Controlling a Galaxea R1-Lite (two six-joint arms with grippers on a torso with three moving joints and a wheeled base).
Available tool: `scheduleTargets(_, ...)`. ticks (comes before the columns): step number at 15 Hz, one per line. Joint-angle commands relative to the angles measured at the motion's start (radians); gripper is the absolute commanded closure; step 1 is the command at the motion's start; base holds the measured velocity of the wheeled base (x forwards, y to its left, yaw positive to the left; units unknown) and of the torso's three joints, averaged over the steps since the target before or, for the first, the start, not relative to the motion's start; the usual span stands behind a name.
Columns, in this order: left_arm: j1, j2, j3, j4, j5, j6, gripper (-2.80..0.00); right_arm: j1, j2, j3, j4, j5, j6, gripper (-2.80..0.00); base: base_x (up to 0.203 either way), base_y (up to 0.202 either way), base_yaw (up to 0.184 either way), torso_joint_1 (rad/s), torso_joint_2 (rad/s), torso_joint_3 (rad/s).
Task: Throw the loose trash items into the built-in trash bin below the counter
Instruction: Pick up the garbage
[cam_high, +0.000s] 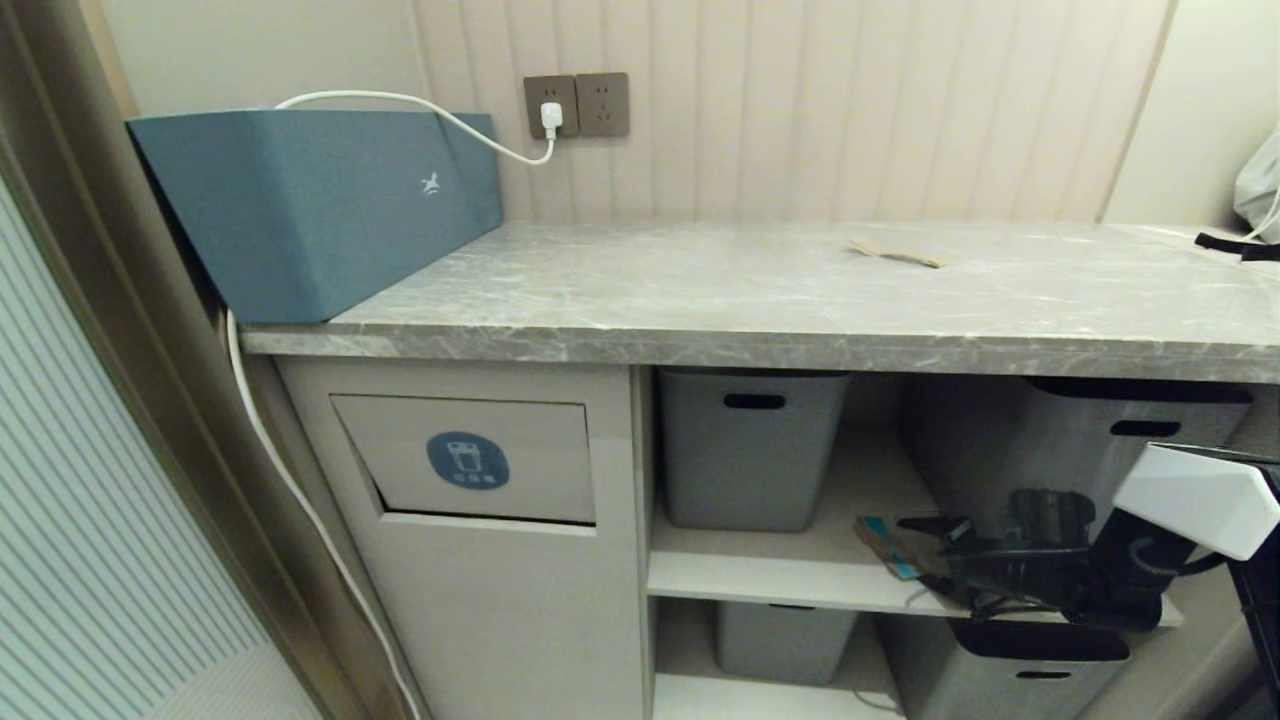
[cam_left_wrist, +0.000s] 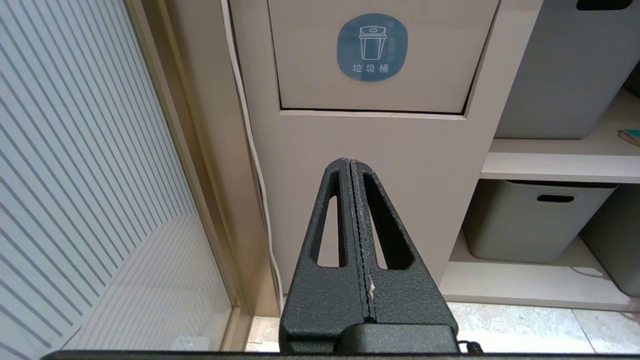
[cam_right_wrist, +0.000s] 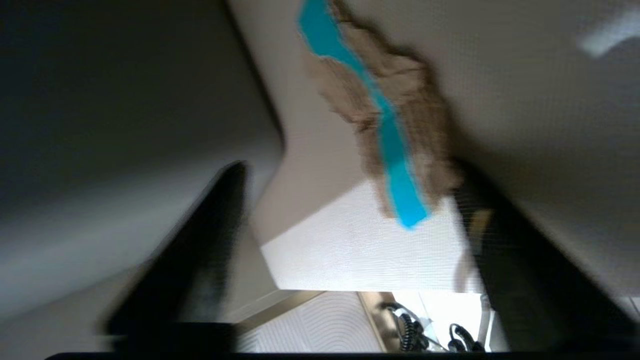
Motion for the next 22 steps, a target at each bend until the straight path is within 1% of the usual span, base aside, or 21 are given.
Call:
scheduleTargets(1, 0.0, -0.001, 0.002, 0.0, 0.0, 0.001, 0.0, 0.0, 0.012, -0.007, -0.006, 0.004, 0.008, 0.0, 0.0, 0.0, 0.0, 0.0, 0.0, 0.0)
scheduleTargets(10, 0.0, -0.001, 0.002, 0.0, 0.002, 0.001, 0.0, 0.006, 0.02, -0.004, -0.004, 0.001, 0.011, 0.0, 0.0, 0.0, 0.0, 0.0, 0.0, 0.0)
scheduleTargets(13, 0.0, -0.001, 0.002, 0.0, 0.0, -0.001, 0.0, 0.005, -0.011, 0.032, -0.003, -0.001, 0.007, 0.0, 0.0, 0.0, 0.0, 0.0, 0.0, 0.0)
scheduleTargets(17, 0.0, -0.001, 0.002, 0.0, 0.0, -0.001, 0.0, 0.003, -0.172, 0.167, -0.006, 0.003, 0.001, 0.0, 0.0, 0.0, 0.0, 0.0, 0.0, 0.0)
scheduleTargets(20, 0.0, -0.001, 0.002, 0.0, 0.0, 0.001, 0.0, 0.003, -0.345, 0.336, -0.009, 0.004, -0.007, 0.0, 0.0, 0.0, 0.0, 0.0, 0.0, 0.0)
scheduleTargets(21, 0.0, -0.001, 0.002, 0.0, 0.001, 0.001, 0.0, 0.003, -0.398, 0.413, -0.01, 0.004, -0.031, 0.0, 0.0, 0.0, 0.0, 0.0, 0.0, 0.0)
scheduleTargets(22, 0.0, -0.001, 0.002, 0.0, 0.001, 0.001, 0.0, 0.003, -0.452, 0.496, -0.01, 0.004, -0.081, 0.0, 0.0, 0.0, 0.0, 0.0, 0.0, 0.0)
